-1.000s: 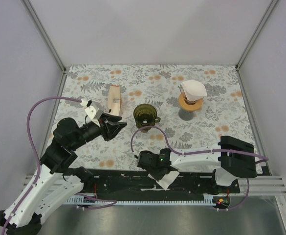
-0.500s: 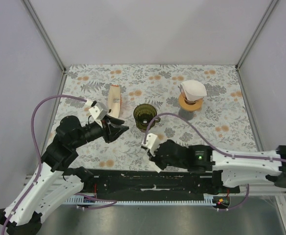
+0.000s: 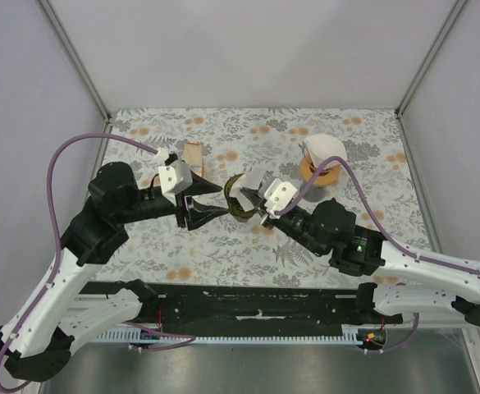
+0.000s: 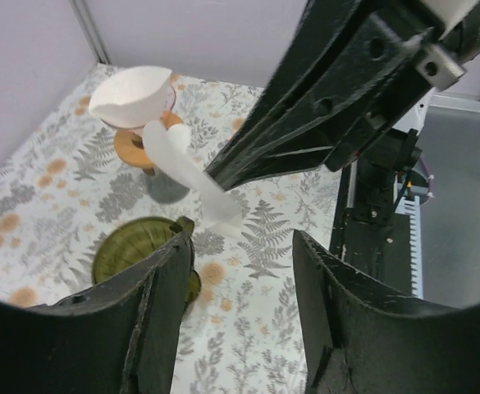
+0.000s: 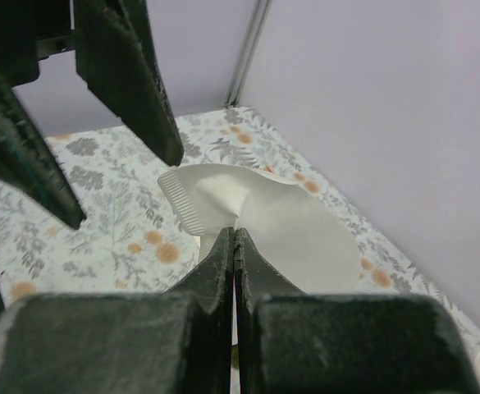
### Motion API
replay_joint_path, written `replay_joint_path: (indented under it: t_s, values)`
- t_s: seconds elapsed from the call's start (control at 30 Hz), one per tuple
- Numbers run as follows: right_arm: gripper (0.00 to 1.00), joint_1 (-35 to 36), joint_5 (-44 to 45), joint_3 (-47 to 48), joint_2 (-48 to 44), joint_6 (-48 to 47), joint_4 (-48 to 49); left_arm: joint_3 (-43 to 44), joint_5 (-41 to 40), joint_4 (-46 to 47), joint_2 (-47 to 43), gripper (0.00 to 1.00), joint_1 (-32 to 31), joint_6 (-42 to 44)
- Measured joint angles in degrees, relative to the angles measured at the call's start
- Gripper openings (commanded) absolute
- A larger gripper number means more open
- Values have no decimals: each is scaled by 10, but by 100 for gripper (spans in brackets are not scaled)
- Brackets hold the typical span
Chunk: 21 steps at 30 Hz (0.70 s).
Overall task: Place the coffee filter in the dripper
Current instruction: Pick up the coffee filter from the center of the board, then place the coffee filter in the coffee dripper.
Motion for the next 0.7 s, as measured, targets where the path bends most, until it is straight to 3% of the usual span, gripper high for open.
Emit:
replay_joint_path:
  t_s: [0.3, 0.7]
  values:
    - [0, -49, -48, 33, 30, 0, 57, 35, -26, 1, 50, 51, -34, 108]
    - [0, -49, -103, 33, 30, 23, 76, 35, -78, 25, 75, 48, -53, 134]
